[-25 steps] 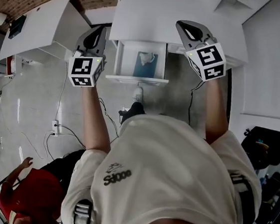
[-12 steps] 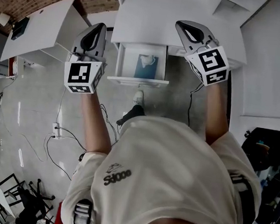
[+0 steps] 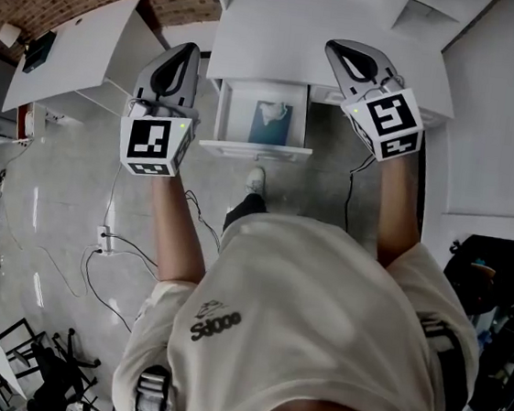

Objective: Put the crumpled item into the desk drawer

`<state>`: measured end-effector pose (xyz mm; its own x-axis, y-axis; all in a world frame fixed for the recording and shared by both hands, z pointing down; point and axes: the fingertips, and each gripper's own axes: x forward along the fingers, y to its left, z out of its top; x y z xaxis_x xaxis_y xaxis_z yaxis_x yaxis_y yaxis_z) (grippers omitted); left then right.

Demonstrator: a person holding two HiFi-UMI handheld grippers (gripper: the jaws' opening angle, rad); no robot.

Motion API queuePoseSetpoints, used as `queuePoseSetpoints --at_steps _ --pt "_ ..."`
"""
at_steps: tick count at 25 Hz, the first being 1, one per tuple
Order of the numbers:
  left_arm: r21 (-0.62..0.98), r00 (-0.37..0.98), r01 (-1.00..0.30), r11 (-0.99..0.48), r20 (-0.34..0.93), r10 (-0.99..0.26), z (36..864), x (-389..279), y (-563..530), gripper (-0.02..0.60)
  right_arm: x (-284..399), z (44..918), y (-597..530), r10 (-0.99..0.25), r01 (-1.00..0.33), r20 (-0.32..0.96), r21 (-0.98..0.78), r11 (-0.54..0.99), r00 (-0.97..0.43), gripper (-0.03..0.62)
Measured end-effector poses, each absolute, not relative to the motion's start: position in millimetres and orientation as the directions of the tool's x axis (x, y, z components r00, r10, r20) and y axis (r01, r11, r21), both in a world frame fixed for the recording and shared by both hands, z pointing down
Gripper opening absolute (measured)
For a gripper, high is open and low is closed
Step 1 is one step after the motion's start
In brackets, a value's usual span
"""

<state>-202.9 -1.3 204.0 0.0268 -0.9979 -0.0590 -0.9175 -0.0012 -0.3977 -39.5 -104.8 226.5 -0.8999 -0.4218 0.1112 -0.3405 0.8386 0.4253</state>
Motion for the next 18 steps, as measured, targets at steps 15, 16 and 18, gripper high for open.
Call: queuePoseSetpoints --at_steps 15,16,18 --pt "-0.381 0.029 -0.924 -0.020 -0.018 -0.999 221.6 -196.7 -16.9 0.020 -36.3 239.6 -114.4 -0.415 -0.326 0.147 0.411 0.851 -0.898 0.006" --pt "-0.380 0.030 -0.925 -0.022 -0.017 -0.999 222.3 -195.5 -19.3 0.019 -34.9 240.6 -117.3 -0.416 -0.327 0.148 0.411 0.851 -0.897 0.006" --pt "-0.379 0.033 -0.925 -0.024 -0.016 -0.999 222.9 -193.3 -24.3 0.018 -32.9 242.0 -122.9 -0.419 -0.330 0.149 0.409 0.851 -0.896 0.006"
